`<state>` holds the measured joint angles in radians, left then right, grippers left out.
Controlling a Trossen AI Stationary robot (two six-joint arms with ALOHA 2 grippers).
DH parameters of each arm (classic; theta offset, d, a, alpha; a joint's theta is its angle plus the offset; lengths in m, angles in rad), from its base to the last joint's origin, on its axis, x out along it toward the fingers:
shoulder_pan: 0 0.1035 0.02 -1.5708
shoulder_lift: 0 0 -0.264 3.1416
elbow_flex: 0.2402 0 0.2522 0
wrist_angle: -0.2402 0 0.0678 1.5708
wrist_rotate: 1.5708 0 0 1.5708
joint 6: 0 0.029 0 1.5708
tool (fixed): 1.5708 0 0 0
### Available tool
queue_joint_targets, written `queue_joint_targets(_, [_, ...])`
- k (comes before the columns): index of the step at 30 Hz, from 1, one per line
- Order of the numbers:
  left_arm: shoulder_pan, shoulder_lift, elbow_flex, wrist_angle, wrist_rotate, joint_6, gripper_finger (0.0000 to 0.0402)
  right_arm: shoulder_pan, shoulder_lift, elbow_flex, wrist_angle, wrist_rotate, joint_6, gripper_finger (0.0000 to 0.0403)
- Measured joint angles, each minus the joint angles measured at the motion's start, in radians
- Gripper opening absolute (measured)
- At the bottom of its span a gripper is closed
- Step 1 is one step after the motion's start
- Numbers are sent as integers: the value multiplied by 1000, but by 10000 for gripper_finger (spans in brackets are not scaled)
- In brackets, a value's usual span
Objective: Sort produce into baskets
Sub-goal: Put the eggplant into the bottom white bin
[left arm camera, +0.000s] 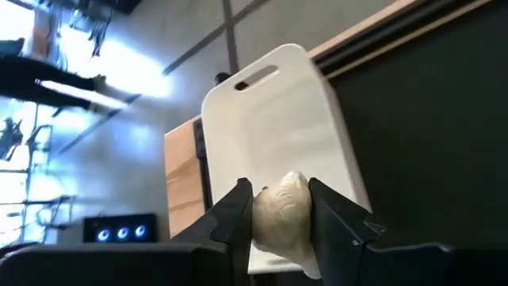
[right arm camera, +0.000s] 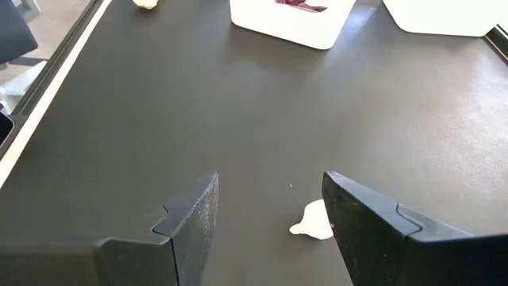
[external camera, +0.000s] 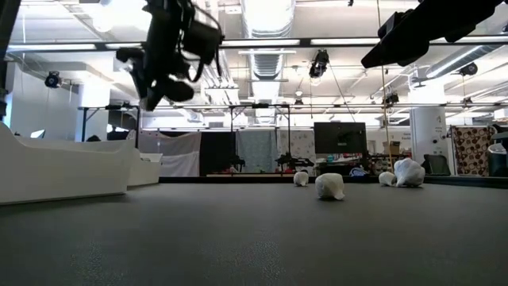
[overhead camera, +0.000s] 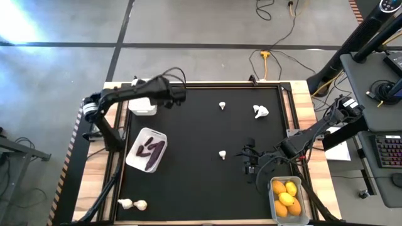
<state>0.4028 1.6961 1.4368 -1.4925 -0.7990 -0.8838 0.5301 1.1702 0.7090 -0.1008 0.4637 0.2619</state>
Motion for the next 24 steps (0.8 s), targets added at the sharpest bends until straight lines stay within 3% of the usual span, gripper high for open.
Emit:
queue_joint_targets(10, [250, 96, 0, 63, 119, 191, 89, 0, 0, 0, -48, 0, 0, 219])
queue_joint_targets(20, [360, 186, -70, 220, 251, 248, 89, 0, 0, 0, -58, 0, 16, 219])
queue_joint_targets(24, [365, 233, -98, 235, 196, 250, 93, 0, 0, 0, -69, 0, 15, 219])
